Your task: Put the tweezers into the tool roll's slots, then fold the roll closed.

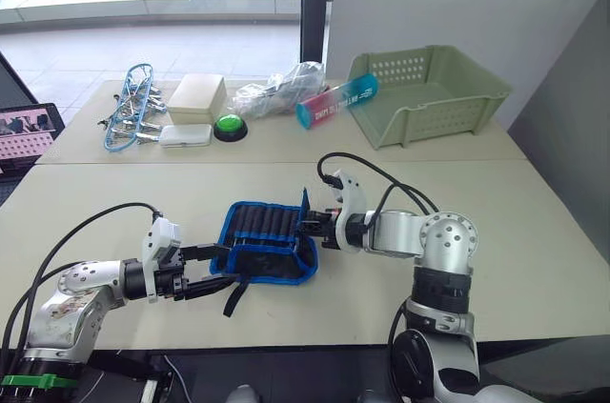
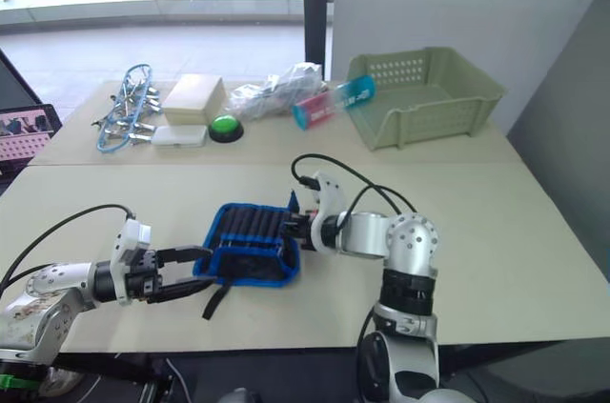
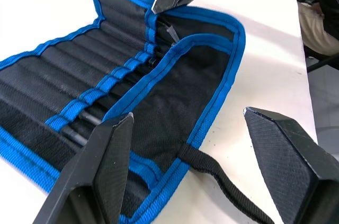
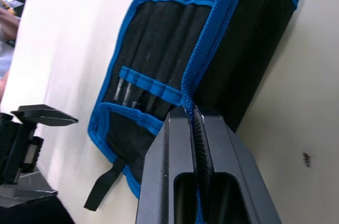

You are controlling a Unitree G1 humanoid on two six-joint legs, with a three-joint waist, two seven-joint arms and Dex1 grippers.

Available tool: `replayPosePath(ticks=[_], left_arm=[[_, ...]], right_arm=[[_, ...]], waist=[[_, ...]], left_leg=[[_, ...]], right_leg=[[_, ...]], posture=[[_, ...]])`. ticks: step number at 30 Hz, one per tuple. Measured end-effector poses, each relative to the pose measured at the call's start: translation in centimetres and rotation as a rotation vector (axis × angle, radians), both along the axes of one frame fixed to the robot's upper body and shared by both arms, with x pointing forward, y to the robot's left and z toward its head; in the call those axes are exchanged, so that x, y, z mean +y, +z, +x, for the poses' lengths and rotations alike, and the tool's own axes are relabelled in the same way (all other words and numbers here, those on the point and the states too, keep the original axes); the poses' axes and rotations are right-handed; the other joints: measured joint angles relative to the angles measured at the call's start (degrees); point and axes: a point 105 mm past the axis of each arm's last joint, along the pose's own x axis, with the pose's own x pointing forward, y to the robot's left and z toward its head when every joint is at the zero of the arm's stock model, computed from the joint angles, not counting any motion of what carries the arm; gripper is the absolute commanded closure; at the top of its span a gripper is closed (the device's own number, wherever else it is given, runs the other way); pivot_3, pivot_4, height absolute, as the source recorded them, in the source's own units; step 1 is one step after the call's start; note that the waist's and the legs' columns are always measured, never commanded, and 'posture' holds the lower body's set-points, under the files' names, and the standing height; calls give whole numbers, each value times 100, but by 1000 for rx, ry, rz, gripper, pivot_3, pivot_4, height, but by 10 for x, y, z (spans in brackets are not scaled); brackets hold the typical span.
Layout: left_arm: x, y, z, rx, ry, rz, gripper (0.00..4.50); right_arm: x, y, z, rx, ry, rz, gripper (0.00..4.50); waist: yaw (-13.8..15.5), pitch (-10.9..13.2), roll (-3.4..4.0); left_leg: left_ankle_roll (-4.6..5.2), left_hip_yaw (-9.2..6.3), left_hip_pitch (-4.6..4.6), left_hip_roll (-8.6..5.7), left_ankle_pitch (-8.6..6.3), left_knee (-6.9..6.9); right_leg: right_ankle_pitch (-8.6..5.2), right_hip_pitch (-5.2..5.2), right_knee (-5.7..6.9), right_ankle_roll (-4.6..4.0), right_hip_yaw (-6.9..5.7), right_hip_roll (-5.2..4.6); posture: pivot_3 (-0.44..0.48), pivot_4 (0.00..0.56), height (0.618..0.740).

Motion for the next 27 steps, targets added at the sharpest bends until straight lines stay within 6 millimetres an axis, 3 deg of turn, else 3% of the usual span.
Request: replayPosePath(ticks=[9,27], left_arm=[[-1,0,-1,1,-9,0,968],[0,-3,-3,8,-12,0,968]], right_arm=[[14,-19,7,57,-6,-32,4462],[40,-26,9,14,37,-51,4462]], waist=[[-14,0,0],[-135,0,0]], left_leg=[[1,0,7,1,0,0],[1,0,20,2,0,-1]], right_leg=[[0,6,1,0,0,0],[0,7,18,0,1,0]], posture=[[0,150,722],[0,150,722]])
